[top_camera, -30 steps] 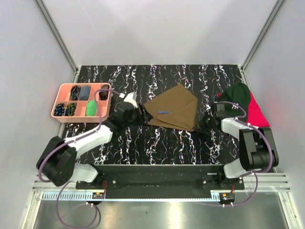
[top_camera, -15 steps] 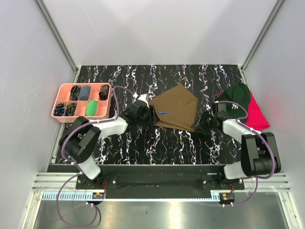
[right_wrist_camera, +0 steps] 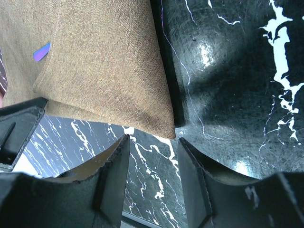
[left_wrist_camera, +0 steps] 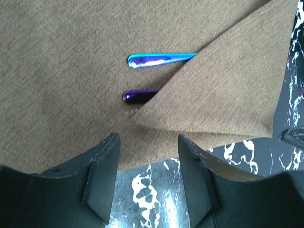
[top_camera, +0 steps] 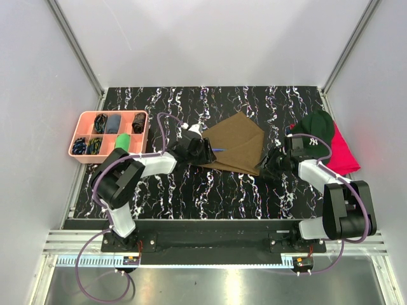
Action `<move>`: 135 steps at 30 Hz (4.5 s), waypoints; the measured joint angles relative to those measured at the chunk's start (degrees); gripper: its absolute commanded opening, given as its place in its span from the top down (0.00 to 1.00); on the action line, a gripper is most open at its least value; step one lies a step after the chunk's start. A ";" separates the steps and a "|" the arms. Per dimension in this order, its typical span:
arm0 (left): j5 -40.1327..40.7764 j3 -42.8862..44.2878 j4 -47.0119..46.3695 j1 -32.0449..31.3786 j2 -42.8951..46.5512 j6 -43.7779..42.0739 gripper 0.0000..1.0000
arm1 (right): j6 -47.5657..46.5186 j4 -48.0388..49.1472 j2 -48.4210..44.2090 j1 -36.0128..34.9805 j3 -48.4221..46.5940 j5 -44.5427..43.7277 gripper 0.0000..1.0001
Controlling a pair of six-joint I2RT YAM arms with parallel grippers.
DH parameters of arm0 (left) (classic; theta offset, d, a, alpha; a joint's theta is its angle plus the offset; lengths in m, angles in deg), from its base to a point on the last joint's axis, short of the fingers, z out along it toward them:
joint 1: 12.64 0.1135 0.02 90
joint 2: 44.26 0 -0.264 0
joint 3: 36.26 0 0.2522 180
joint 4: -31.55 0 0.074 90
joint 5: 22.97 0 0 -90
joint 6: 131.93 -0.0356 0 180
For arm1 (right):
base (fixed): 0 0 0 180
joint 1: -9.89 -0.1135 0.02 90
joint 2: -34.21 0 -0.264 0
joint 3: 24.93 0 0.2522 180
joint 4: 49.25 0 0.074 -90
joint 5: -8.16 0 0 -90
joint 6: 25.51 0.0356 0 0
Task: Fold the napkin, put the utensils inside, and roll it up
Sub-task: Fold the napkin
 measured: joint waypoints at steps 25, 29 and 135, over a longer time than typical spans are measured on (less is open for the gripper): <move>0.70 1.73 -2.03 1.29 -3.08 -1.07 0.59 | -0.57 -1.75 -1.01 0.00 0.00 1.33 0.46; 0.76 1.81 -2.82 1.46 -3.32 -1.09 0.64 | -0.57 -2.12 -1.11 0.00 0.00 1.31 0.46; 20.09 -26.93 -17.79 18.32 12.33 22.88 1.00 | -3.04 -2.80 -3.63 -0.02 -0.63 3.02 0.41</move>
